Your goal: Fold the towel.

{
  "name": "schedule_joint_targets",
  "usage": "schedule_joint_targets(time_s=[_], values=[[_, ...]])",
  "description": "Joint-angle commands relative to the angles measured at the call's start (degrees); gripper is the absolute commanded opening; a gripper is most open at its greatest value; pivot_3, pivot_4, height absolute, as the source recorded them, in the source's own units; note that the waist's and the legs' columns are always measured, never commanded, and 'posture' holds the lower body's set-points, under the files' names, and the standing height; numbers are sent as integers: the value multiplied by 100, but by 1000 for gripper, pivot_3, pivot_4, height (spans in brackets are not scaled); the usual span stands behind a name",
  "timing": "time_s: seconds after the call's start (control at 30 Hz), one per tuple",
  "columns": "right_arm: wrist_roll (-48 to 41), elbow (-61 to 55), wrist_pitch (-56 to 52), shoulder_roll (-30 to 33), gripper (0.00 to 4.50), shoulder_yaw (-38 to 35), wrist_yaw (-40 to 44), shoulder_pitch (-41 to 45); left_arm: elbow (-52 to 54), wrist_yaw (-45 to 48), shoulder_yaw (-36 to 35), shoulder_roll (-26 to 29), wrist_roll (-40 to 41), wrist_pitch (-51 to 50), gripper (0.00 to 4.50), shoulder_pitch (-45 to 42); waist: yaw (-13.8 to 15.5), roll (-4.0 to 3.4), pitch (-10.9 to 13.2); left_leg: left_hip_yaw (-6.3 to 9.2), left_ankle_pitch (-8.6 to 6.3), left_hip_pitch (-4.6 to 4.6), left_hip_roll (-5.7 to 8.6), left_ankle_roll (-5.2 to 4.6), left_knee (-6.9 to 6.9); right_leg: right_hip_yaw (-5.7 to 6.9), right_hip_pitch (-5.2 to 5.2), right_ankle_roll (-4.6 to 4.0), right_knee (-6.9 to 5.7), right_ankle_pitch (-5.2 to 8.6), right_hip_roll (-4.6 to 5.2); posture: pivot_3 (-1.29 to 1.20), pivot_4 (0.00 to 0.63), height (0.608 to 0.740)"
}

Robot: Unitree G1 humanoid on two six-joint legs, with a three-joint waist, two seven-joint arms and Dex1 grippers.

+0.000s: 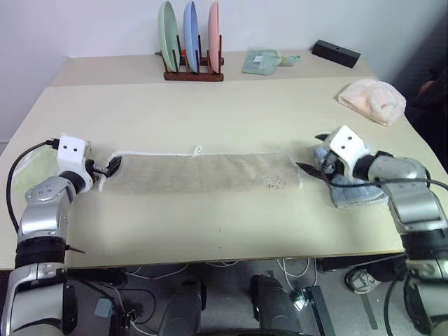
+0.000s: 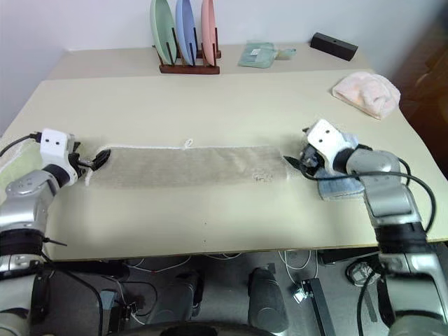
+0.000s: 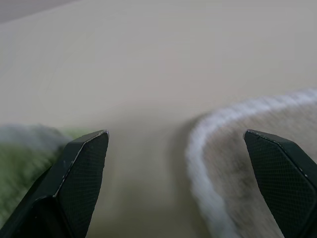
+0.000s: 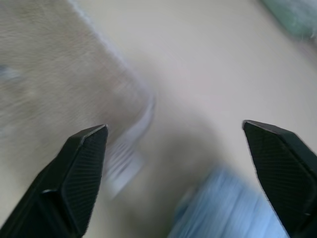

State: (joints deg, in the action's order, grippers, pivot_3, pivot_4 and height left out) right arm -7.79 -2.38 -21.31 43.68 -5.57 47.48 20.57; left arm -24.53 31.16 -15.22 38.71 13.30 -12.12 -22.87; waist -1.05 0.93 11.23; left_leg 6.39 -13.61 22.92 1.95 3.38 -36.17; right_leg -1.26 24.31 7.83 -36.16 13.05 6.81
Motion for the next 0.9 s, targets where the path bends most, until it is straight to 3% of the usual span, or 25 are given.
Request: schedule_joint_targets(time_s=[0.03,0.23,0.53,0.73,0.9], values=[[-1277,-1620,-1327,-276,4491,-835,-185,-625,935,295,-142,9,305,58,4486,206,10,2,-1,2,0,-2,-1,0,-2,0,-1,0,-1,0,-1,0,150,740],[-3155,-3256,-3323,-1527,4491,-1409,-1466,-1409,2320,604,367,-305,419,-78,4486,630,22,5,-5,4,0,-5,-2,0,-1,0,-10,-4,1,-1,-1,0,150,740],[-4221,-3045,-5205,-3554,4491,-2083,-4095,-1388,4375,1083,1960,-1045,617,-652,4486,971,19,3,-10,5,0,-9,-1,0,1,-1,-14,-6,3,-1,-1,0,150,740],[-4606,-2249,-5385,-4319,4491,-2846,-5203,-852,4444,1120,2184,-1114,523,-655,4486,1014,-18,-8,-19,4,-1,-15,-2,-2,3,0,-19,-6,4,1,-3,0,150,740],[-4530,-1479,-4976,-4382,4491,-3085,-5737,-293,4401,1126,2154,-1101,462,-563,4486,1098,-5,-10,-21,4,-3,-56,-3,-5,7,1,-63,-7,14,4,-4,0,150,740]])
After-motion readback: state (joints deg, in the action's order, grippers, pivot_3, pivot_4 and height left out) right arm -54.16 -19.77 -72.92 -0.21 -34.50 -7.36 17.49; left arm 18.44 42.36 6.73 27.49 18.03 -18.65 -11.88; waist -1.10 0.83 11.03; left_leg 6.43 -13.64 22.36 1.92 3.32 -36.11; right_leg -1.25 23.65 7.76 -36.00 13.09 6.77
